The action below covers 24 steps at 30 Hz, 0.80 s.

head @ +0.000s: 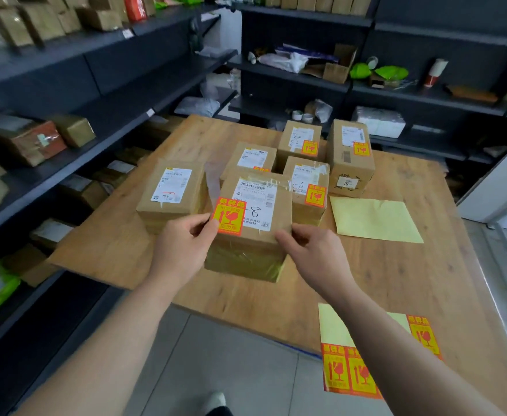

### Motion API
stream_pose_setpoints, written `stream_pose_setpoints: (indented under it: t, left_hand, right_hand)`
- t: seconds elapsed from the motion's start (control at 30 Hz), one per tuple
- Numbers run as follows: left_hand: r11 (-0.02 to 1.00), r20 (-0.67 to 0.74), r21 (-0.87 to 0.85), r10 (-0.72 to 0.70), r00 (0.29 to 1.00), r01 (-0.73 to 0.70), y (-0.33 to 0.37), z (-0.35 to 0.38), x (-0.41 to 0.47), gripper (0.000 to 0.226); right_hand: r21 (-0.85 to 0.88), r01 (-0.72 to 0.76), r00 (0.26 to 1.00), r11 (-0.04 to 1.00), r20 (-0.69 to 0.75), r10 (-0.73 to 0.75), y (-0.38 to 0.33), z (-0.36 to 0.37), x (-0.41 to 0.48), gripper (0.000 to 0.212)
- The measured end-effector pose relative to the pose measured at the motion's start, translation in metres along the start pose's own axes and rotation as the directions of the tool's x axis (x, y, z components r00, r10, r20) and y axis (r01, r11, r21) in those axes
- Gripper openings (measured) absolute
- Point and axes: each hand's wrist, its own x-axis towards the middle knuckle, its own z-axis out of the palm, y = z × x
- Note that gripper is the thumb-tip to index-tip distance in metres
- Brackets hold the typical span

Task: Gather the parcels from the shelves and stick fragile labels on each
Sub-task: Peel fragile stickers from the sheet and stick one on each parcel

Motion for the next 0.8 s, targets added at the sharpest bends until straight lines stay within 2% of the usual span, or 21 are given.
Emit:
stream_pose_setpoints:
  t: [0.13,0.2,0.37,0.6,0.8]
  left_hand:
    - [0.999,-0.116,-0.053,-0.009,0.993,0.003,0.002,-0.017,0.056,0.015]
    - [0.999,-0.119,-0.019,0.024,0.993,-0.026,0.000,-0.025,0.089,0.019]
    - [0.992,-0.081,0.009,0.126,0.989,-0.126,-0.012,-0.043,0.192,0.020]
    - [0.985,0.018,0.002,0.170,0.985,-0.170,-0.032,-0.047,0.342,0.021]
    - [0.993,0.108,-0.077,0.094,0.990,-0.086,-0.065,-0.019,0.441,0.023]
  right_hand:
    - [-0.005,0.066,0.997,0.998,-0.034,-0.066,-0.036,0.003,0.056,0.033]
    - [-0.019,0.067,0.997,0.998,-0.026,-0.067,-0.049,0.011,0.090,0.033]
    - [-0.007,0.077,0.992,0.997,-0.101,-0.078,-0.074,0.037,0.181,0.033]
    - [0.008,-0.003,0.986,1.000,-0.166,0.004,-0.098,0.072,0.306,0.035]
    - [-0.022,-0.054,0.986,0.998,-0.162,0.050,-0.090,0.092,0.401,0.026]
